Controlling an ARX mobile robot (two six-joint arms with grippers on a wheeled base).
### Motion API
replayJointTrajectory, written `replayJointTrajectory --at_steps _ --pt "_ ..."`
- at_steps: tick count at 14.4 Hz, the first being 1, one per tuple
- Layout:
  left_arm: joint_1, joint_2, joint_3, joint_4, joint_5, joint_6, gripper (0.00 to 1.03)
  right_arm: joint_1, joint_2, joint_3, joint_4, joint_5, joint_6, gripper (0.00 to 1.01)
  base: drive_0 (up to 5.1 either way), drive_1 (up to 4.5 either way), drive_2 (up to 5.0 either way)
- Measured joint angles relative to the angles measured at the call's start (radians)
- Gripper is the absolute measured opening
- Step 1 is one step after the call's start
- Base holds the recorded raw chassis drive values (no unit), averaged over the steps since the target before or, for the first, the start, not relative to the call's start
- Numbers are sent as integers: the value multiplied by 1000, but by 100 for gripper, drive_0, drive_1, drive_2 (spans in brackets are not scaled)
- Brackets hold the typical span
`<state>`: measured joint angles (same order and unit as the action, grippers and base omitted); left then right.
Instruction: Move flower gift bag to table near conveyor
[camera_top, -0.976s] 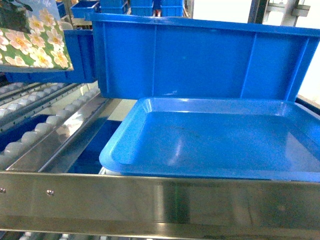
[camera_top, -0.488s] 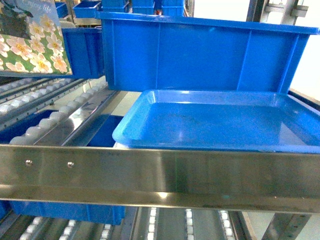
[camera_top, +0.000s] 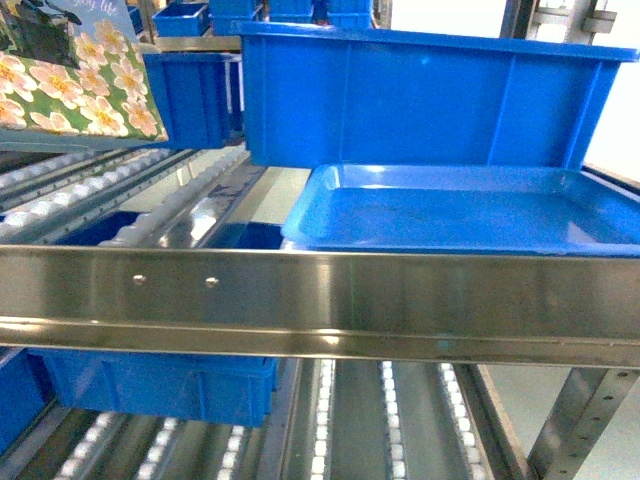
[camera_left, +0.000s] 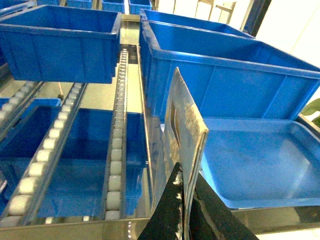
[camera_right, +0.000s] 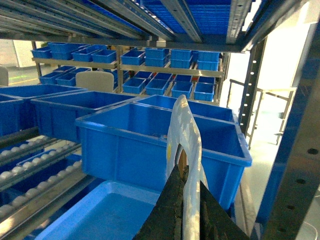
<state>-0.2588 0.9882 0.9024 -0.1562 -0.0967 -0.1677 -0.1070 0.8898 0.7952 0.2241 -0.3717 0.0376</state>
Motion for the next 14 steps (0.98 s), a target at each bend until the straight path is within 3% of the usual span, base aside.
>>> replayJointTrajectory --at_steps 8,14 --pt "1 -1 0 2 -4 1 2 0 -2 0 0 -1 0 2 -489 66 362" --pt "1 -2 0 0 -5 1 2 1 0 0 -3 -1 0 2 -496 245 245"
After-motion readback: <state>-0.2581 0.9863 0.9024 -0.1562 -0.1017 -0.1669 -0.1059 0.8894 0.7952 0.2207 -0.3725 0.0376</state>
